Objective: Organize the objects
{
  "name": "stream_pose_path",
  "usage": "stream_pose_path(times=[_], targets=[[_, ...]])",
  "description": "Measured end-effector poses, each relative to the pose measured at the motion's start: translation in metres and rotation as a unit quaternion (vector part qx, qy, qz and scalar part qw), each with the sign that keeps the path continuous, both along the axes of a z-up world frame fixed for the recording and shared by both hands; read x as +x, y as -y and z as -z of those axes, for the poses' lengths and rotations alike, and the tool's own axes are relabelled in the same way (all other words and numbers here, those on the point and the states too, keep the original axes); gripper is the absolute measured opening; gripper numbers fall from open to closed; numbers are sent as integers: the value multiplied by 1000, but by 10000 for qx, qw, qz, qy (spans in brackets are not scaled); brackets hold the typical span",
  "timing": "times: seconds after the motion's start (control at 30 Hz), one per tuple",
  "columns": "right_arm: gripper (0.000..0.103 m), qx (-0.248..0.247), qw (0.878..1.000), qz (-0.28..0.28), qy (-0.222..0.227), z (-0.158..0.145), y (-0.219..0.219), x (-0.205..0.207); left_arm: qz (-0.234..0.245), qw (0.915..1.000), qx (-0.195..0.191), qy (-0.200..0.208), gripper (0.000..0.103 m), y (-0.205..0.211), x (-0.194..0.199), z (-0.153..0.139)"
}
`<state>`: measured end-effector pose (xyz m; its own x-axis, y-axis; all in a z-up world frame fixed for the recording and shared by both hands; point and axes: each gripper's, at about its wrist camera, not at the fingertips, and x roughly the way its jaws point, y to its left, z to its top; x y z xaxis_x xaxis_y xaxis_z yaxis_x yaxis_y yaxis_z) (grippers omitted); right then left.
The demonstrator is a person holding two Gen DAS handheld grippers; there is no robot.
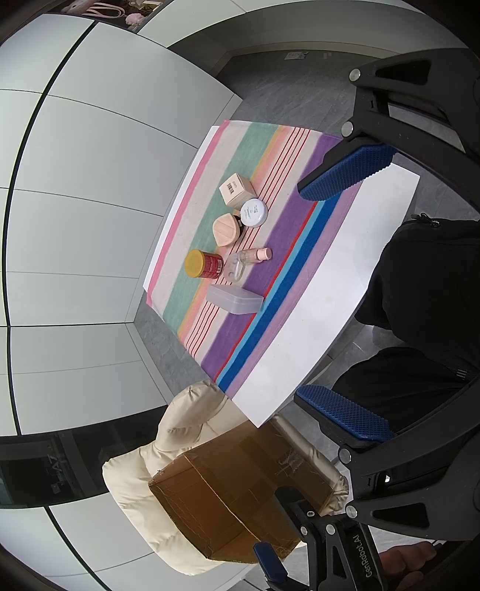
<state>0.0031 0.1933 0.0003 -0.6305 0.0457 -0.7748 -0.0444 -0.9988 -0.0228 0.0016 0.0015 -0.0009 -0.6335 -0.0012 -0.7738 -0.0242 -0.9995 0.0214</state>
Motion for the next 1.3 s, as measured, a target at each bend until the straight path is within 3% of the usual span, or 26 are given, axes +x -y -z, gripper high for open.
stream_pose_path(times=[1.0, 1.3], targets=[[101, -1, 10000, 9, 9, 0, 0, 0, 54, 10000, 11, 35, 103, -2, -1, 0], [102, -7, 9997, 235, -7, 0, -11, 4, 199, 9998, 15, 26, 102, -11, -3, -1]])
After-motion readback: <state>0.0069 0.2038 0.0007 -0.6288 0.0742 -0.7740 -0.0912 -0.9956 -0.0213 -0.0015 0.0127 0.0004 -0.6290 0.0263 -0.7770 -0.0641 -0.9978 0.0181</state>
